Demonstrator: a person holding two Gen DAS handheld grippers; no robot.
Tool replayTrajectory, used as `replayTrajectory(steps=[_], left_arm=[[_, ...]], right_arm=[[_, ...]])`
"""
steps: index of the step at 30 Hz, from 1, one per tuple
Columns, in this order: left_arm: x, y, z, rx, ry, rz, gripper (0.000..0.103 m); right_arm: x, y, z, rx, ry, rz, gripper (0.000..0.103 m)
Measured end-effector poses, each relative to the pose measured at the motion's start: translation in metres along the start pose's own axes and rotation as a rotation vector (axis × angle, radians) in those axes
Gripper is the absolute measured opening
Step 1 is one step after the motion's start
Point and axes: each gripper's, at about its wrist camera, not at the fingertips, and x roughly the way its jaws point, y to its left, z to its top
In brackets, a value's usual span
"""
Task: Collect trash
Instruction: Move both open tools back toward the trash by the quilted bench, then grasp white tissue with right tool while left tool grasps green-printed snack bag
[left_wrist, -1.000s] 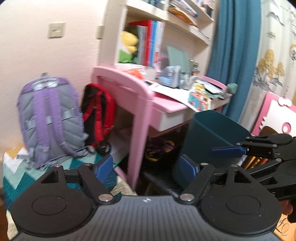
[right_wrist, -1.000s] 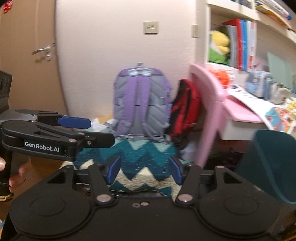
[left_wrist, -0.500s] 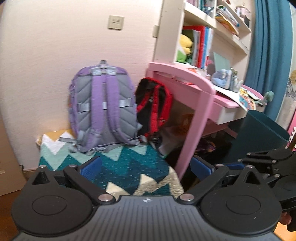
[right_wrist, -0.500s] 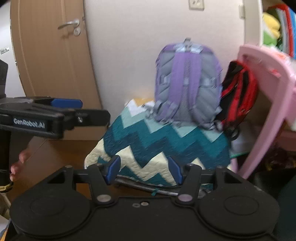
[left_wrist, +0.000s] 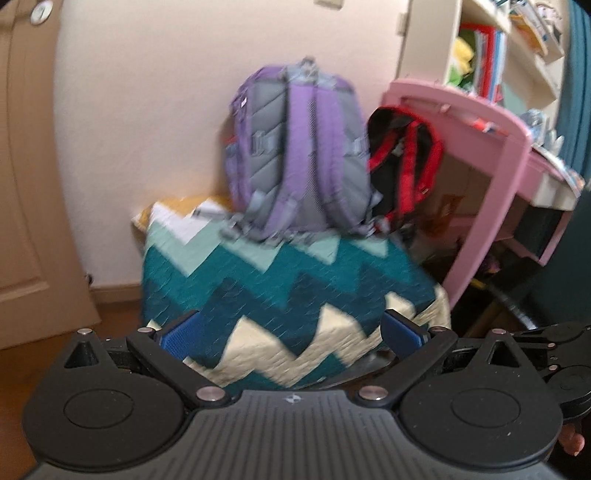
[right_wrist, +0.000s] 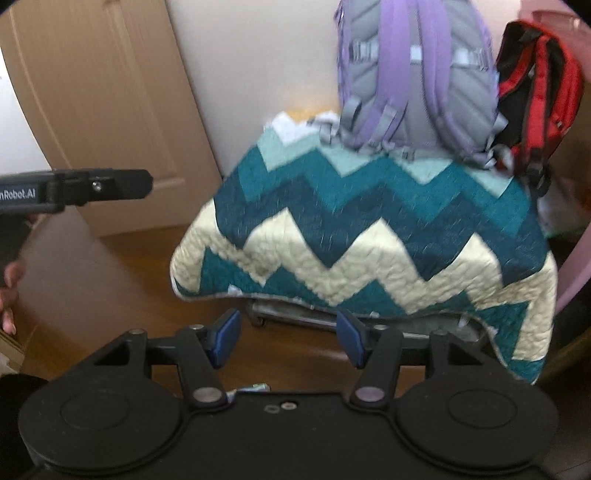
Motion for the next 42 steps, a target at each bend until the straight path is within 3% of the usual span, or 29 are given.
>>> replayTrajectory(steps=[10,14,22,28,33,37,42], left_arm=[[0.073,0.08,-0.066,-0.017,0.159,0.036,0.103],[0.112,0.095,-0.104,0.047,0.244,0.037,0.103],[0.178,0.095,-0.181,0.18,0.388,-0.002,0.103],[0.222,0.094,-0.24,0.252,0.534,-0.052,0.102],[0.252,0.092,-0.287,0.299,0.645,-0.086,0.102],[0.274,0.095,-0.322,0.268,0.732,-0.105,0.102],[0.29,0.095,-0.351,0.29,0.775,-0.122,0.101]], right_arm=[[0.111,-0.006,-0.044,0.04,0.173,-0.024,0.057],[0.157,-0.011,-0.067,0.02,0.252,-0.049,0.057],[0.243,-0.028,-0.12,0.029,0.467,-0.064,0.057],[0.3,-0.024,-0.162,-0.064,0.591,-0.02,0.057],[0.338,-0.001,-0.192,-0.144,0.661,0.056,0.057],[0.369,0.018,-0.215,-0.204,0.692,0.05,0.057],[0.393,0.032,-0.231,-0.245,0.707,0.04,0.057]])
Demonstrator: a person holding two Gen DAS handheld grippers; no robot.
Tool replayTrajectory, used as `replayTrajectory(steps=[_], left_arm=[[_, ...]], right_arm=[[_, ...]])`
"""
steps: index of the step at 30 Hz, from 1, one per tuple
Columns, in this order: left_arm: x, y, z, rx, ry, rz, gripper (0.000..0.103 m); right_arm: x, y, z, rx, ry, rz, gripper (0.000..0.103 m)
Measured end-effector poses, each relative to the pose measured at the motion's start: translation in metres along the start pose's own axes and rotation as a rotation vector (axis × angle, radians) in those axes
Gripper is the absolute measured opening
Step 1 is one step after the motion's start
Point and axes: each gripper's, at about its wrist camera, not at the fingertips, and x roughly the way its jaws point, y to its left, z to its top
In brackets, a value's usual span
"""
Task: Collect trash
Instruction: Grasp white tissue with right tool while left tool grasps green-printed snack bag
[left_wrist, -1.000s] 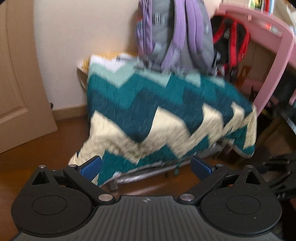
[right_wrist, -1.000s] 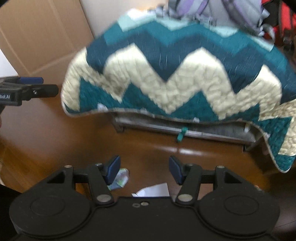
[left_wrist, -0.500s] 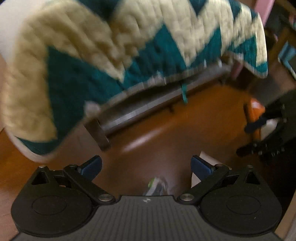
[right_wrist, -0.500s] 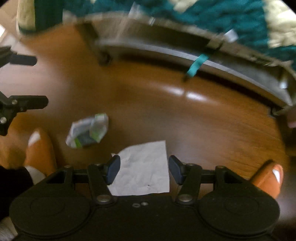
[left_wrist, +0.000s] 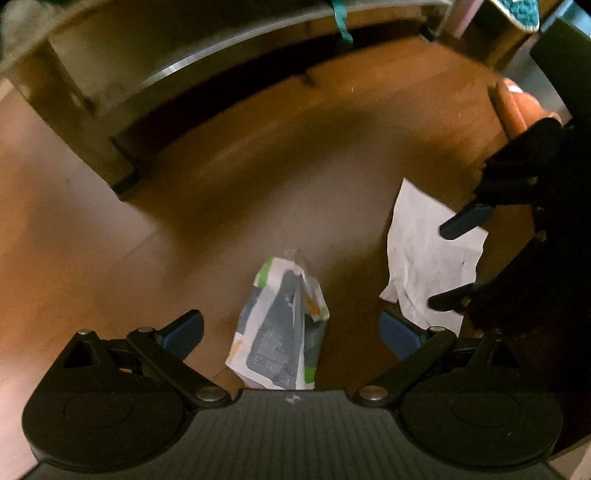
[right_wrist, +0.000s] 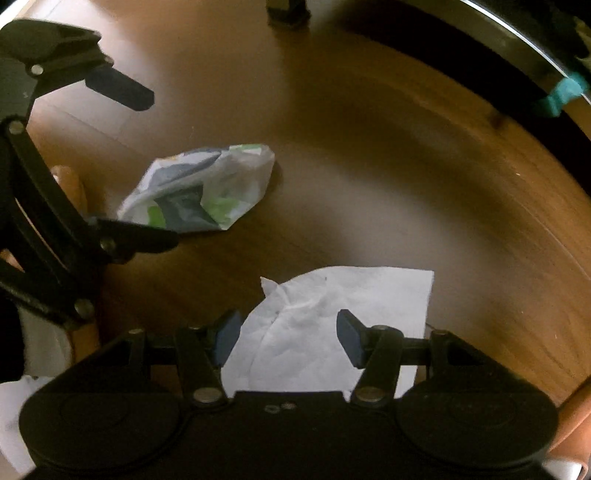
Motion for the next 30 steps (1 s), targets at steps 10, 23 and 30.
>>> replayTrajectory(steps=[10,23,30], left_arm=[[0.044,-0.004,-0.006,0.065,0.072,0.017,0.07],[0.055,0.012,-0.006,-0.051,0.103,-0.016,0.03],[0.044,0.018,-0.004,-0.092,0.079,-0.019,0.011]], right_arm=[[0.036,-0.001,0.009,0.055,0.059,-0.059,0.053],[0.037,-0.014,0.02,0.098,0.059,-0.118,0.005],[0.005,-0.03,0.015,0.127,-0.009,-0.113,0.005]])
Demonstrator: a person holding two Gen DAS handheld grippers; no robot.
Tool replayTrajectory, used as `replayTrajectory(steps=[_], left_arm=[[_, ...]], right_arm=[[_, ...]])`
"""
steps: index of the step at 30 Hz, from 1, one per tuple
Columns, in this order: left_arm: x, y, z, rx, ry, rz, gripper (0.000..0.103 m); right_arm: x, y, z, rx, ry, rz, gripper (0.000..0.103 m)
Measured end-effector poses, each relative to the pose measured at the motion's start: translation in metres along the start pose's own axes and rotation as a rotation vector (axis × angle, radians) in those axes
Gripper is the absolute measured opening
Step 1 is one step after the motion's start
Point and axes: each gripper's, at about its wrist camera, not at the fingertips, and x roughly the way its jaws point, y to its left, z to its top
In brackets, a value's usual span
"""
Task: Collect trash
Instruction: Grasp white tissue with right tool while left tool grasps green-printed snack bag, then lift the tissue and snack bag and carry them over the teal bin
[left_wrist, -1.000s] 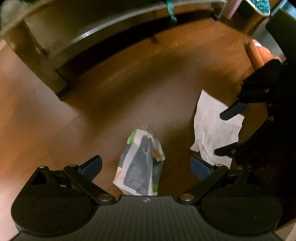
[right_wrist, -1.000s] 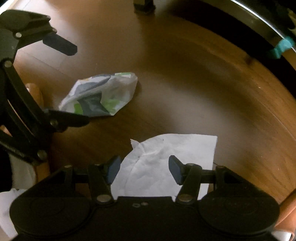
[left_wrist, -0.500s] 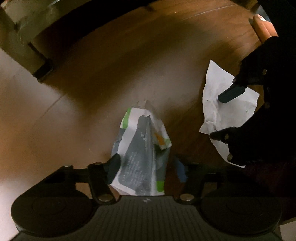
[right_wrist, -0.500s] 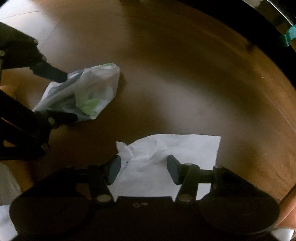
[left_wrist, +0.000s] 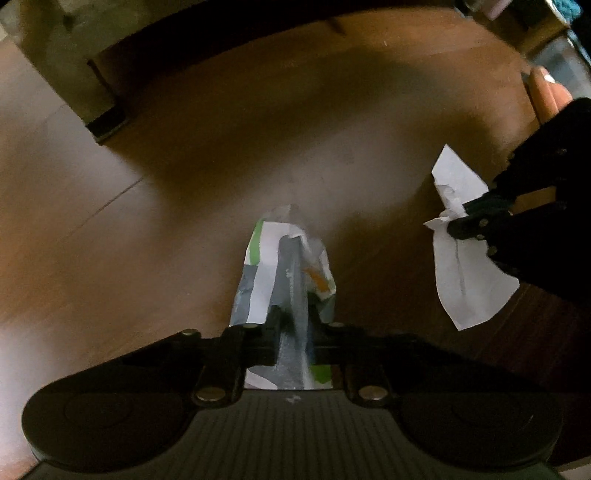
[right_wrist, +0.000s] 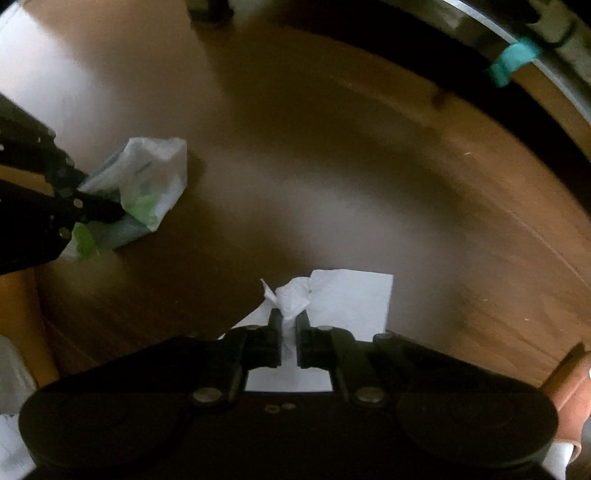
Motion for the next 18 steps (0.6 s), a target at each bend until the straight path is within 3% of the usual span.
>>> replayTrajectory(steps=[9,18], left_arm=[[-0.049,0.002,0.012,-0.009,-0.064,-0.031,0.005],[-0.12,-0.019,0.02,0.068,-0.151,-0.048,0.003]], right_arm=[[-0.066,-0.016,0.009,0.078,-0.122,-0.019,0.005],[-0.166,-0.041,-0.013,0.142,-0.275,0.014,0.005]])
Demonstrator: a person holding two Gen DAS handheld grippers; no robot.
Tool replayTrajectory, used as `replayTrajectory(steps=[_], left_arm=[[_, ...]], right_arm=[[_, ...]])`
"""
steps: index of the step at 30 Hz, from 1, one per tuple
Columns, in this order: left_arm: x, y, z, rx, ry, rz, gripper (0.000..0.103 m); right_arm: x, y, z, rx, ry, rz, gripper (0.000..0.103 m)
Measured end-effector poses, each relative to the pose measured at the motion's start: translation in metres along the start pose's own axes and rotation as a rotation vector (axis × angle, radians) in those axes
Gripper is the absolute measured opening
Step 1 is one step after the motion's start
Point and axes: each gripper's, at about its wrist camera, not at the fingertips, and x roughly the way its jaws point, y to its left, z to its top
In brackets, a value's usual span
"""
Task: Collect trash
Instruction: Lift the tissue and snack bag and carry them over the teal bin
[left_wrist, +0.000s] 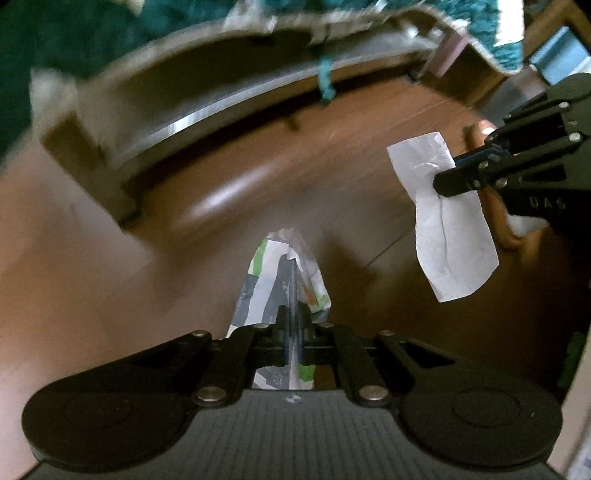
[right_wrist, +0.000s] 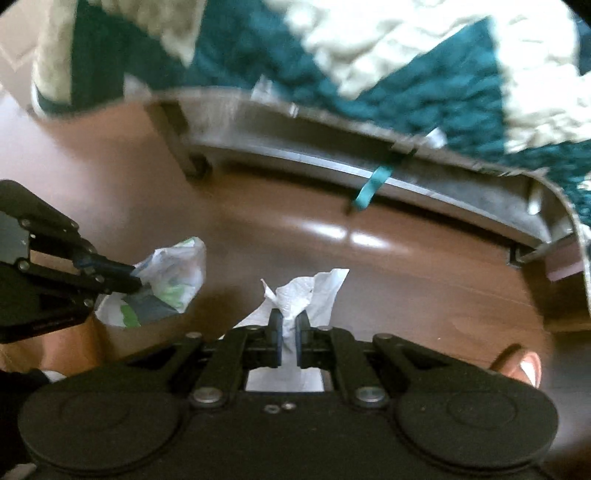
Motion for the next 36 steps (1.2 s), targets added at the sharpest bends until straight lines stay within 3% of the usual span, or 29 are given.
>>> replayTrajectory(steps=[7,13,17,25,36], left_arm=[[-0.056,-0.021,0.025,0.019,-0.075,-0.014,0.003],[-0.118,-0.041,0.052,0.005,-0.165,-0.011,0.003],[-0.168,-0.067,0.075,0.009,-0.26,0.015,0.003],[-0.282,-0.144,0.125,0.018,-0.555,0.032,0.003],[-0.398,-0.284,0.191,0.165,-0.848,-0.004,0.003]], right_arm=[[-0.068,-0.018,0.007,0.043,-0.082,0.022,0.005],[-0.156,-0.038,0.019,0.01,-0.18,0.022,0.005],[-0.221,-0.056,0.022,0.003,-0.266,-0.002,0.005],[-0.359,-0.095,0.013,-0.082,-0.47,-0.126,0.004],[-0.533,-0.157,-0.029,-0.093,-0.716,-0.323,0.004]])
